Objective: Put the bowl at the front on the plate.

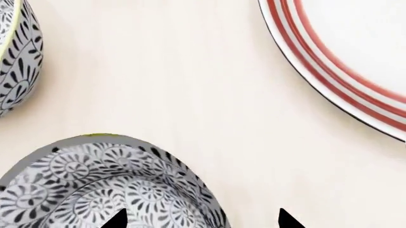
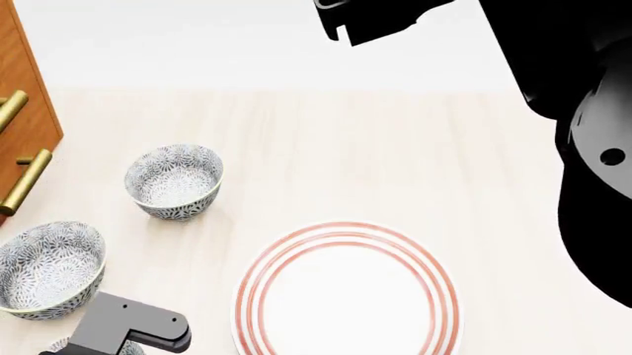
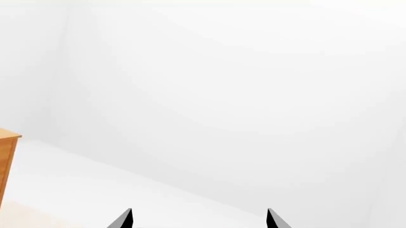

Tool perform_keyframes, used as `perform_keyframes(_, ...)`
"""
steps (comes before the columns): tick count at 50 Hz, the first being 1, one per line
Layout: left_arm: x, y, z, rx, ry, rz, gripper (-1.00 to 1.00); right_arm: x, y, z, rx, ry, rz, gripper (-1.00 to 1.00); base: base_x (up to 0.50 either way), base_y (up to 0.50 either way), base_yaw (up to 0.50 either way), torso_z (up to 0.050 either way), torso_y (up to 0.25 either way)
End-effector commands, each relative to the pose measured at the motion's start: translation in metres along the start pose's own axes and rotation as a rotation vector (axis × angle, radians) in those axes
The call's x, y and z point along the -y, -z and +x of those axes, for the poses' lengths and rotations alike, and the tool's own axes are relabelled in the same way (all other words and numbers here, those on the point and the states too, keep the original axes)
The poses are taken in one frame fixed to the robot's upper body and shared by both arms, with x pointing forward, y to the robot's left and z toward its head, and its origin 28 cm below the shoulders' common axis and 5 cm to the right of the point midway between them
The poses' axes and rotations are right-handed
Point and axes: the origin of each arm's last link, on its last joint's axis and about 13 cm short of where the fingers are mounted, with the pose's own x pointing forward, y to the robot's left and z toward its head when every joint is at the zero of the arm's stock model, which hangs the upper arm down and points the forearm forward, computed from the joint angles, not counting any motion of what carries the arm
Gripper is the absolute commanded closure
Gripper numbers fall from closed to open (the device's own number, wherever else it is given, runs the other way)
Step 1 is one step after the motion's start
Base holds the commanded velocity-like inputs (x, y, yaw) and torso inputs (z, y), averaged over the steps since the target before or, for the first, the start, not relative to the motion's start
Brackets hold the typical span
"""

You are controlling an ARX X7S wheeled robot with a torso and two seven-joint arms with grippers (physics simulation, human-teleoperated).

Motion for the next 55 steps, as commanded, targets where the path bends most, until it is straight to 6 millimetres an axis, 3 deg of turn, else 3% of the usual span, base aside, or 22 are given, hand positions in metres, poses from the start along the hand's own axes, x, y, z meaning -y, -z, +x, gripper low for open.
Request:
perform_keyframes(1, 0.0, 0.007, 0.002, -0.021, -0.002, 0.004, -1.0, 0.0, 0.001, -0.001, 0.0, 0.003, 0.001, -1.0, 0.0, 0.0, 0.0, 0.0, 0.0)
perform_keyframes(16, 0.001, 0.011, 0.007, -0.028, 0.006, 0.014, -1.0, 0.0, 0.001, -0.002, 0.006, 0.002, 0.001, -1.0, 0.0, 0.0, 0.0, 0.0, 0.0)
perform_keyframes(17, 0.001, 0.012, 0.007, -0.036, 0.003, 0.01, 1.0, 0.0, 0.002, -0.002, 0.005, 0.002, 0.001, -1.0, 0.0, 0.0, 0.0, 0.0, 0.0)
perform_keyframes(33, 0.0, 0.012, 0.007, -0.032, 0.007, -0.003, 1.0, 0.0, 0.003, -0.004, 0.002, 0.004, 0.005, -1.0, 0.0, 0.0, 0.0, -0.002, 0.0)
perform_keyframes(42, 0.0, 0.003, -0.009, 0.163, 0.067, -0.009, 1.0, 0.0, 0.005, -0.004, 0.003, 0.003, 0.009, -1.0, 0.0, 0.0, 0.0, -0.001, 0.0)
perform_keyframes(55, -0.002, -0.002, -0.014, 0.265, 0.071, 0.002, 1.0, 0.0, 0.005, -0.003, 0.004, -0.003, 0.01, -1.0, 0.0, 0.0, 0.0, 0.0, 0.0)
